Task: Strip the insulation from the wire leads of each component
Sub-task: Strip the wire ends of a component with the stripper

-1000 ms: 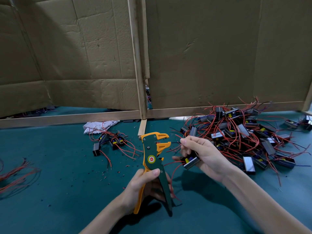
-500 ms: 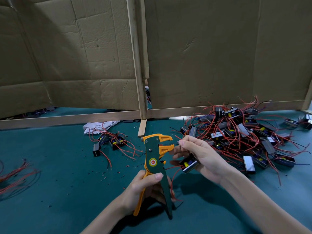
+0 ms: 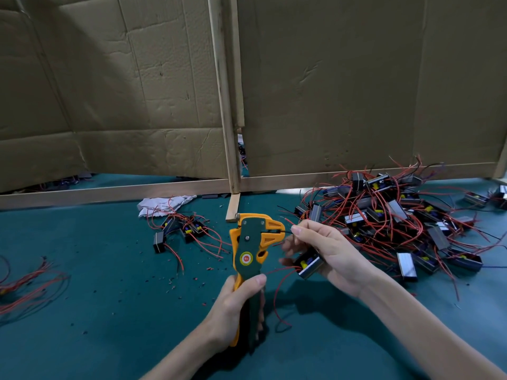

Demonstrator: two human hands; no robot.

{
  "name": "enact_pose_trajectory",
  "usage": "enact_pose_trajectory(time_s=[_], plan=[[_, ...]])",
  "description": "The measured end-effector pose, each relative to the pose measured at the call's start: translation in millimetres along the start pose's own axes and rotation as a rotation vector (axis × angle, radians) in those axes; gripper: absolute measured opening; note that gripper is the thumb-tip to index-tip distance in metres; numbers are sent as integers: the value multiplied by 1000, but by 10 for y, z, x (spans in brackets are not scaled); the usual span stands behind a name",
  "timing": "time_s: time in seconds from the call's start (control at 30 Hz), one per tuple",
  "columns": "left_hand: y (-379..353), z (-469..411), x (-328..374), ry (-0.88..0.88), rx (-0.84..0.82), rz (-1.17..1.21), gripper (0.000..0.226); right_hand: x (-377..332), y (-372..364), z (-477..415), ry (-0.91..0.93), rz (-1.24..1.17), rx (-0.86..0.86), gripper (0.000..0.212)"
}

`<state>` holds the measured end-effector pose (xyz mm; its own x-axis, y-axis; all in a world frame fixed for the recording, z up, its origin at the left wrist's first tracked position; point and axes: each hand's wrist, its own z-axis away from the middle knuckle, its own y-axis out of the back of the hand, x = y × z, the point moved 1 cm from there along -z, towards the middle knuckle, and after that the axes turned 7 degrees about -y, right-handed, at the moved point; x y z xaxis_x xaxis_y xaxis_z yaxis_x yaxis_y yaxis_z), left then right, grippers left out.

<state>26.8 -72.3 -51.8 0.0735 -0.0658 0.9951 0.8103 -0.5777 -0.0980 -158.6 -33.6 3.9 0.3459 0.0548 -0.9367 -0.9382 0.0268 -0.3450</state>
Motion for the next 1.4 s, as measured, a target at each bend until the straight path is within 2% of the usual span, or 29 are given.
enact_pose_trajectory(time_s=[0.1, 0.17, 0.23, 0.33, 0.4, 0.47, 0.57, 0.6, 0.63, 0.67, 0.73, 0.77, 0.8, 0.87, 0.9, 0.93, 0.97, 1.03, 1.07, 1.1, 1.17, 1.2, 1.27, 1.33, 1.4], plan=[[12, -11, -17, -17, -8, 94, 69, 22, -28, -8, -1, 33, 3, 19], [3, -22, 26, -33, -122, 194, 55, 15, -21, -4, 25, 35, 5, 19], [8, -39, 51, -53, -169, 188, 48, -13, 5, 9, 62, 54, 36, 19], [23, -79, 63, -51, -130, 212, 48, -132, 51, 5, 124, 85, 105, 20], [21, -85, 83, -14, -100, 274, 46, -293, 100, -30, 230, 161, 187, 19], [20, -90, 90, 16, -93, 336, 51, -514, 200, -82, 437, 381, 381, 18], [25, -99, 93, 15, -82, 358, 53, -805, 430, -187, 716, 878, 839, 21], [25, -98, 90, 14, -74, 357, 53, -872, 530, -235, 714, 1065, 1016, 22], [22, -102, 89, 12, -65, 354, 53, -925, 629, -290, 631, 1258, 1177, 22], [24, -103, 86, 8, -57, 352, 53, -956, 684, -343, 469, 1419, 1277, 26], [28, -110, 74, -1, -44, 358, 52, -938, 653, -436, 177, 1570, 1350, 55], [30, -114, 70, -8, -35, 364, 51, -877, 565, -490, 175, 1600, 1360, 67], [30, -117, 69, -16, -23, 365, 50, -785, 428, -545, 246, 1637, 1336, 73], [31, -126, 63, -39, 10, 367, 48, -541, 118, -656, 514, 1733, 1220, 75], [32, -133, 63, -53, 29, 371, 47, -410, -32, -713, 619, 1797, 1104, 72], [38, -136, 63, -69, 51, 374, 46, -272, -159, -793, 667, 1856, 902, 68], [46, -143, 64, -84, 75, 374, 45, -160, -266, -881, 623, 1856, 636, 62], [64, -153, 60, -112, 126, 375, 43, 59, -414, -1033, 281, 1725, 129, 46], [71, -157, 63, -125, 145, 373, 42, 149, -472, -1104, 164, 1637, -26, 39], [75, -159, 66, -136, 155, 369, 42, 218, -545, -1151, 77, 1538, -95, 33], [80, -158, 80, -152, 154, 355, 41, 331, -639, -1233, -5, 1474, -108, 20], [80, -155, 85, -158, 149, 345, 42, 361, -671, -1232, -13, 1400, -86, 26], [77, -148, 79, -162, 140, 322, 42, 407, -686, -1263, 51, 1359, -42, 38], [78, -140, 69, -175, 140, 312, 43, 384, -677, -1247, 76, 1320, 44, 32], [76, -137, 68, -185, 150, 317, 43, 322, -582, -1220, 114, 1168, 150, 29]])
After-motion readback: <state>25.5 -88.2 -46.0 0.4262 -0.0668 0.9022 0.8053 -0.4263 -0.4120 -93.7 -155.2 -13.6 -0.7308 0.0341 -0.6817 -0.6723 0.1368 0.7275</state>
